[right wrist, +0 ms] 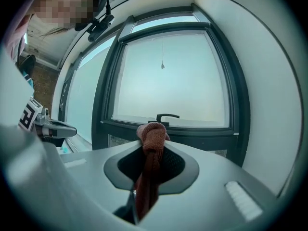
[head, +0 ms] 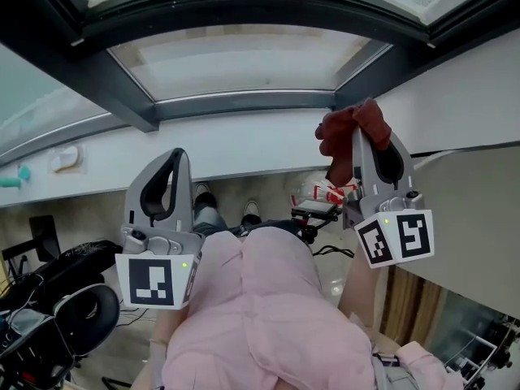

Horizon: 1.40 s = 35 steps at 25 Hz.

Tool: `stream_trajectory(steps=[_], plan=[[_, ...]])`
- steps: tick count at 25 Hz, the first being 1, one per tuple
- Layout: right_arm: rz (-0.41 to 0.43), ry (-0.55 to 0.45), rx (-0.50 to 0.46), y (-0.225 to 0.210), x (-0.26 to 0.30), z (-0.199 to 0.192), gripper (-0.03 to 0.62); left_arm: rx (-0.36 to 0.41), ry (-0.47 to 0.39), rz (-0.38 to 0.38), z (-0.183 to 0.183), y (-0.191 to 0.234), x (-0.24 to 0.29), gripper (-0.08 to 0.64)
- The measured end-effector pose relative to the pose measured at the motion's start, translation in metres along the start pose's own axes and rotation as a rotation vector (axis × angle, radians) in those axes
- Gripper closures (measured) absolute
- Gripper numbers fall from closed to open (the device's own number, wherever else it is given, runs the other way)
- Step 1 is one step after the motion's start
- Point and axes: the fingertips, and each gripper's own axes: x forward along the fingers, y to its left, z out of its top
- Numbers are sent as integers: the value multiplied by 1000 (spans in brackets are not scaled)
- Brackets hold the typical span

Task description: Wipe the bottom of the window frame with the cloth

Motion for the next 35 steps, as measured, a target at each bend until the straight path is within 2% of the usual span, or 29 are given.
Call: stream_trajectory(steps=[3,6,11,15,21,27,31,35], plan=[[-15,-28,0,20,23,17,529,13,-5,-3,7,36,2,565],[-15,-62,-4,47,48,32,529,-13,-21,15,15,74,2,565],[19,-104,-14,100,88,46,529,28,1,-11,4,122,-2,565],[76,-119,-19,150,118,52,529,-41,-71,-12,17,145,1,565],[203,-178,-54,219,174,77,529,-14,-107,-13,21,175,-1,565],[254,-267,-105,254,236,120,529,-9,-121,26,22,196,-11,565],[279,-286,-113,274,278,141,529,-16,-118,66,19,212,-19,565],[318,-263,-128,300,317,152,529,-25,-114,99,18,227,-27,565]])
